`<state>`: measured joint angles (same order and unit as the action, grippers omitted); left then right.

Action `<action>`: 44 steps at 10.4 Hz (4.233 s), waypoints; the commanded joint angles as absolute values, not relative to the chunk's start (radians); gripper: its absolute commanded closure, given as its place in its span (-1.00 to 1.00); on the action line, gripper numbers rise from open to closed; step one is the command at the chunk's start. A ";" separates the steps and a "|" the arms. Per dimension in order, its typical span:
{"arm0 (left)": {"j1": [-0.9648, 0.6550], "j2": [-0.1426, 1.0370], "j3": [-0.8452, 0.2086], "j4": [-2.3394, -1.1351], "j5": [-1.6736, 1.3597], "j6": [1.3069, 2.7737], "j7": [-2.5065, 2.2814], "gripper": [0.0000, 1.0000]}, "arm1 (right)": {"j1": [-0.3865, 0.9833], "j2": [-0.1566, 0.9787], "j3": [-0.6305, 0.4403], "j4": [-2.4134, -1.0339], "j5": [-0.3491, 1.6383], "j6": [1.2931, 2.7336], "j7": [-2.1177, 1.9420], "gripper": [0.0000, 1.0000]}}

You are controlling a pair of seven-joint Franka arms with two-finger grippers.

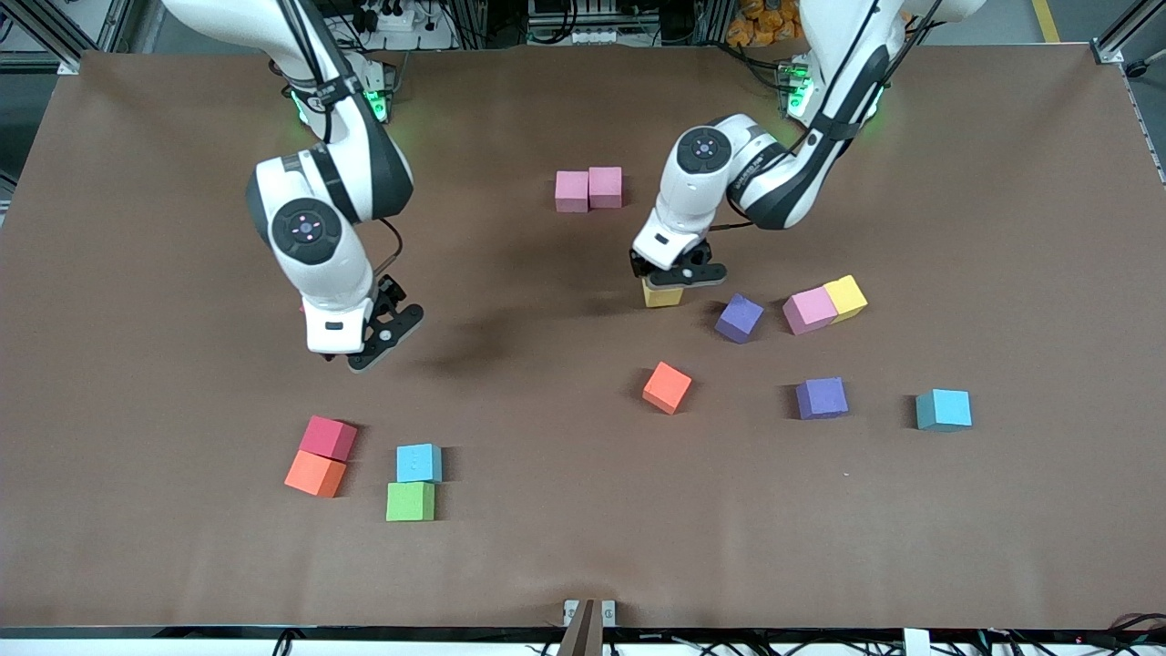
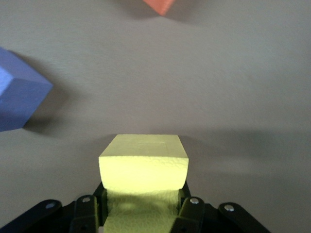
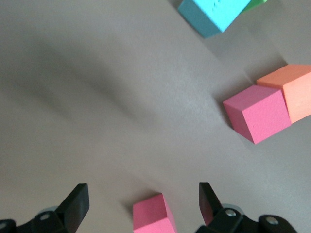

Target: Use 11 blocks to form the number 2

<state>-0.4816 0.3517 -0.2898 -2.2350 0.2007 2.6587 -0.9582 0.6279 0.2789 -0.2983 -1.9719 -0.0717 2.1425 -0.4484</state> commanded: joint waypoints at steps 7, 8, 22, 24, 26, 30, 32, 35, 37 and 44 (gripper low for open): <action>-0.508 0.322 -0.376 -2.223 0.232 2.542 -0.469 0.46 | 0.371 0.129 -0.265 -2.354 0.067 2.370 -0.934 -1.00; -0.508 0.307 -0.376 -2.223 0.232 2.519 -0.392 0.46 | 0.350 0.139 -0.265 -2.364 0.078 2.378 -0.969 -1.00; -0.385 0.219 -0.534 -2.386 0.354 2.582 -0.147 0.44 | 0.328 0.302 -0.302 -2.393 0.497 2.517 -1.457 -1.00; -0.377 0.221 -0.548 -2.410 0.354 2.625 -0.144 0.44 | 0.328 0.302 -0.311 -2.393 0.497 2.516 -1.457 -1.00; -0.377 0.222 -0.564 -2.424 0.354 2.625 -0.086 0.44 | 0.330 0.302 -0.310 -2.391 0.497 2.513 -1.454 -0.97; -0.377 0.225 -0.565 -2.434 0.354 2.625 0.044 0.42 | 0.331 0.288 -0.310 -2.388 0.497 2.500 -1.442 -0.93; -0.386 0.232 -0.566 -2.434 0.354 2.625 0.083 0.43 | 0.333 0.284 -0.310 -2.387 0.497 2.499 -1.439 -0.93; -0.428 0.245 -0.566 -2.434 0.354 2.625 0.084 0.41 | 0.336 0.268 -0.310 -2.379 0.497 2.447 -1.411 -0.92; -0.442 0.250 -0.568 -2.442 0.356 2.625 0.092 0.41 | 0.337 0.264 -0.311 -2.378 0.497 2.445 -1.407 -0.81; -0.443 0.249 -0.586 -2.464 0.356 2.625 0.124 0.41 | 0.344 0.262 -0.314 -2.295 0.495 2.375 -1.401 0.61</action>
